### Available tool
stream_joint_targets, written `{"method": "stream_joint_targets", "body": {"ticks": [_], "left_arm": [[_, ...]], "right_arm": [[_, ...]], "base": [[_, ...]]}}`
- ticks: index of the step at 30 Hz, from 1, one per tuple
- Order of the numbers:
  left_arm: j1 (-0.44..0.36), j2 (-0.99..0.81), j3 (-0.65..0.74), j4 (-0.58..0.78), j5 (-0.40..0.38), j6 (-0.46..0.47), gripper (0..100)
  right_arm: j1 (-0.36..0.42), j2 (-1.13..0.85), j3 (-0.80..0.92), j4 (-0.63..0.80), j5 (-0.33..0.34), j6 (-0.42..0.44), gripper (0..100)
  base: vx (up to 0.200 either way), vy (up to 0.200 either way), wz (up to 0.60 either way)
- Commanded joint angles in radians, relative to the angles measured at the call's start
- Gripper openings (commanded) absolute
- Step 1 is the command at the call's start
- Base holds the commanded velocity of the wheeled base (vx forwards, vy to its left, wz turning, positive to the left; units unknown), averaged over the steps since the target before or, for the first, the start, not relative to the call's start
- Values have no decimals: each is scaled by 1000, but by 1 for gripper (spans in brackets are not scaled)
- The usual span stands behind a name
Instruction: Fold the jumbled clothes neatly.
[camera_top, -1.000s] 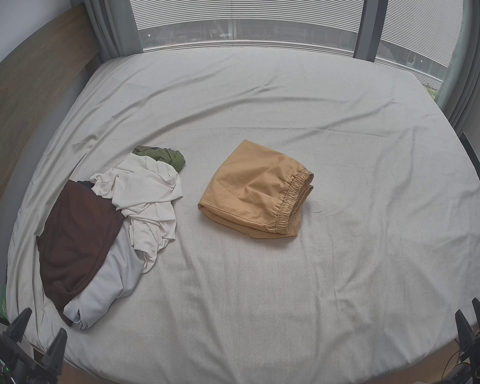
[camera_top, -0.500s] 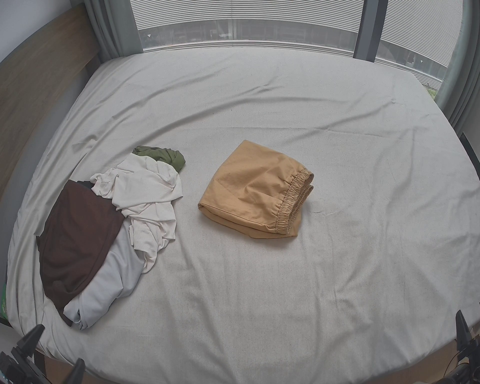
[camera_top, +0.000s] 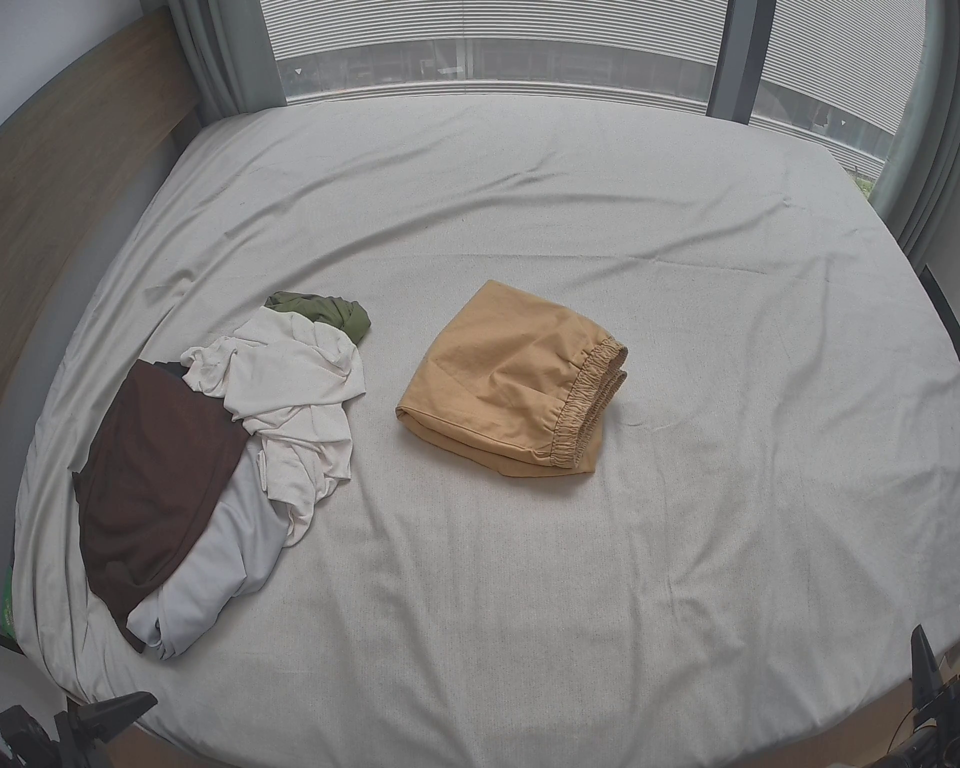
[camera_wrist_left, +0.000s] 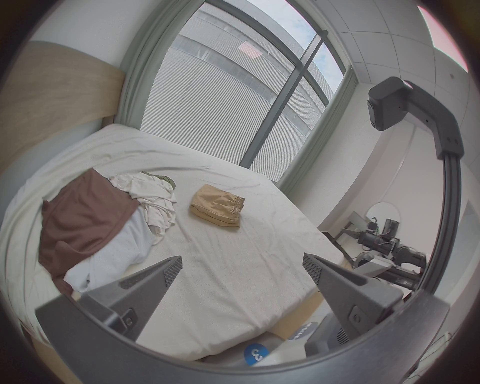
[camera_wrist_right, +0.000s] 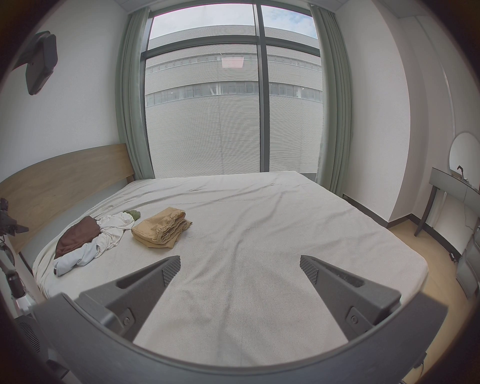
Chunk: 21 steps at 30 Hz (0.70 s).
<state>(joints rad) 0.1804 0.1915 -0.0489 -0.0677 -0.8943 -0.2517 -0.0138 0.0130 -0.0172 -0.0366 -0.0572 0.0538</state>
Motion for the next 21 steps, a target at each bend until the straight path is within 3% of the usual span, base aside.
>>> {"method": "stream_joint_targets", "body": {"ticks": [1,6,11,13,21], "left_arm": [[-170,-33,9,5,-2,-23,100],[-167,-185,40,0,262,-3,100],[-174,-191,47,6,752,256,100],[-173,-191,49,14,884,293,100],[-171,-191,49,37,920,236,100]], "right_arm": [[2,-11,17,0,2,1,100],[3,-11,17,-2,2,6,100],[2,-11,17,-3,0,-2,100],[3,-11,17,-2,0,1,100],[3,-11,17,1,14,-2,100]], "base": [[0,0,0],[0,0,0],[0,0,0],[0,0,0],[0,0,0]]}}
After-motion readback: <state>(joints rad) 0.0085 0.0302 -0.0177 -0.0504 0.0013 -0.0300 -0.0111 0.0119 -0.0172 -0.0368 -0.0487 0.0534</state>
